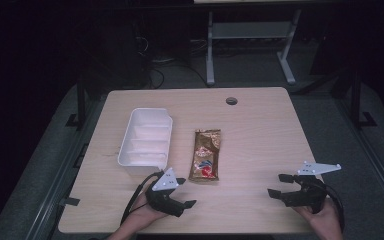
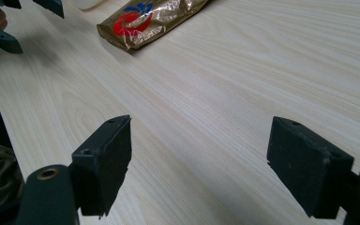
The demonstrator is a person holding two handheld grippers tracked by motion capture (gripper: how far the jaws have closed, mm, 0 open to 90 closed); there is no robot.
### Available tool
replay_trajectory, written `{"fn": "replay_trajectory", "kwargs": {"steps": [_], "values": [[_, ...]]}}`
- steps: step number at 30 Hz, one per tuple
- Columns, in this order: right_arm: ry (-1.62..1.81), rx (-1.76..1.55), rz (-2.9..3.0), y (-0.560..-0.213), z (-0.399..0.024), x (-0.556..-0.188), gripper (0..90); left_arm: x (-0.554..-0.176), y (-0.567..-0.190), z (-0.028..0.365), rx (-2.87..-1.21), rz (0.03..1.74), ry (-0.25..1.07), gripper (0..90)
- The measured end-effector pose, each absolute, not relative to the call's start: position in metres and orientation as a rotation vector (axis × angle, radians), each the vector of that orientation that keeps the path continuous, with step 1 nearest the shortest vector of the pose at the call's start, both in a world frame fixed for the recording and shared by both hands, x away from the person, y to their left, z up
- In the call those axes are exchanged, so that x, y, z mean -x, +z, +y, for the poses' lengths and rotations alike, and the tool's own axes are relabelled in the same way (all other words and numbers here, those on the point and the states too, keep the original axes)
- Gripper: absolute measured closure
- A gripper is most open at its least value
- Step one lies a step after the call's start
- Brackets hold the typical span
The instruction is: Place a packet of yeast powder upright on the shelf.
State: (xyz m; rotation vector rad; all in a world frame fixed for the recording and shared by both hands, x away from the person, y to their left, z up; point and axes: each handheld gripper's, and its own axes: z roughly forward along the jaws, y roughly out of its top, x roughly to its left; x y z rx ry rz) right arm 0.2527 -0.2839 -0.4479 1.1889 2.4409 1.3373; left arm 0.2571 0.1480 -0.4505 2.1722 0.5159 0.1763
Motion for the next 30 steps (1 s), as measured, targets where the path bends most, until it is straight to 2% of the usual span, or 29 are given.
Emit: {"fn": "replay_trajectory", "kwargs": {"steps": [9,15,21,27,30], "values": [[1.346,-1.170,2.437,-0.445,-0.282,-0.252,21.6,-0.261,-0.449,0.143,-2.165,0.527,0.189,25.6],[1.389,-1.157,2.447,-0.441,-0.278,-0.259,20.8,-0.263,-0.447,0.135,-2.184,0.528,0.254,30.6],[1.392,-1.142,2.471,-0.432,-0.269,-0.280,19.2,-0.275,-0.446,0.131,-2.166,0.575,0.205,44.1],[1.383,-1.134,2.513,-0.427,-0.255,-0.305,19.7,-0.281,-0.443,0.122,-2.216,0.575,0.199,58.5],[1.378,-1.122,2.526,-0.422,-0.246,-0.317,20.4,-0.284,-0.443,0.116,-2.225,0.571,0.197,68.1]]}}
